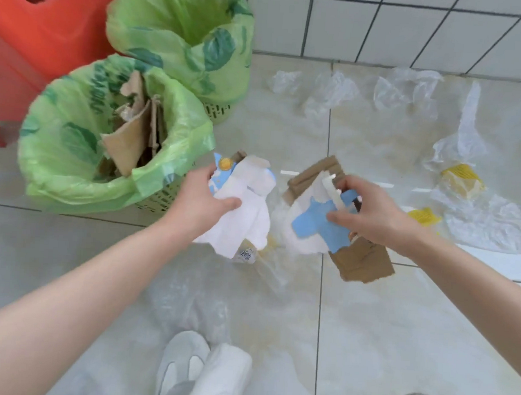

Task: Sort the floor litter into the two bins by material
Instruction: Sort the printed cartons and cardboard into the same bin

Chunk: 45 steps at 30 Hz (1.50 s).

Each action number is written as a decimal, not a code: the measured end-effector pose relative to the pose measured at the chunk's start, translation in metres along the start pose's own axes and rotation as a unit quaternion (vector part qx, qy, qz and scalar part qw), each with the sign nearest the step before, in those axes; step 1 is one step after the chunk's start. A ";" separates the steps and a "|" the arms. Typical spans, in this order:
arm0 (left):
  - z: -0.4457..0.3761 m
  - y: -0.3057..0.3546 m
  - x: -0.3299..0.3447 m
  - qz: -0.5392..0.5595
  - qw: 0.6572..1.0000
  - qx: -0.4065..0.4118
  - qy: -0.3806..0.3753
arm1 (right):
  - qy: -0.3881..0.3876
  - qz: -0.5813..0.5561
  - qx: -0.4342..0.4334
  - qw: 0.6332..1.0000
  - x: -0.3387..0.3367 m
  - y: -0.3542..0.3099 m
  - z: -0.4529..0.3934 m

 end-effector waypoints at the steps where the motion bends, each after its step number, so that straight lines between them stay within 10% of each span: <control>1: 0.012 -0.014 -0.001 -0.007 1.000 -0.018 -0.012 | -0.034 0.027 -0.006 0.999 0.010 -0.002 0.006; 12: 0.061 -0.111 0.059 -0.137 0.978 0.004 -0.156 | -0.080 -0.007 0.024 0.996 0.046 0.004 0.020; 26: 0.037 -0.114 0.075 -0.184 0.972 -0.020 -0.141 | -0.047 -0.080 0.075 0.993 0.034 0.021 0.016; 45: 0.059 -0.053 0.060 -0.075 0.978 0.045 -0.189 | 0.027 0.181 -0.024 0.983 0.080 0.033 -0.010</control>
Point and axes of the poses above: each hand's wrist, its own z-axis away from the middle knuckle, its own x-axis out of the palm, y = z × x, the point moved 6 cm from there along -z, towards the middle knuckle, and after that the axes turned 6 degrees about -y, right-handed, at the moved point
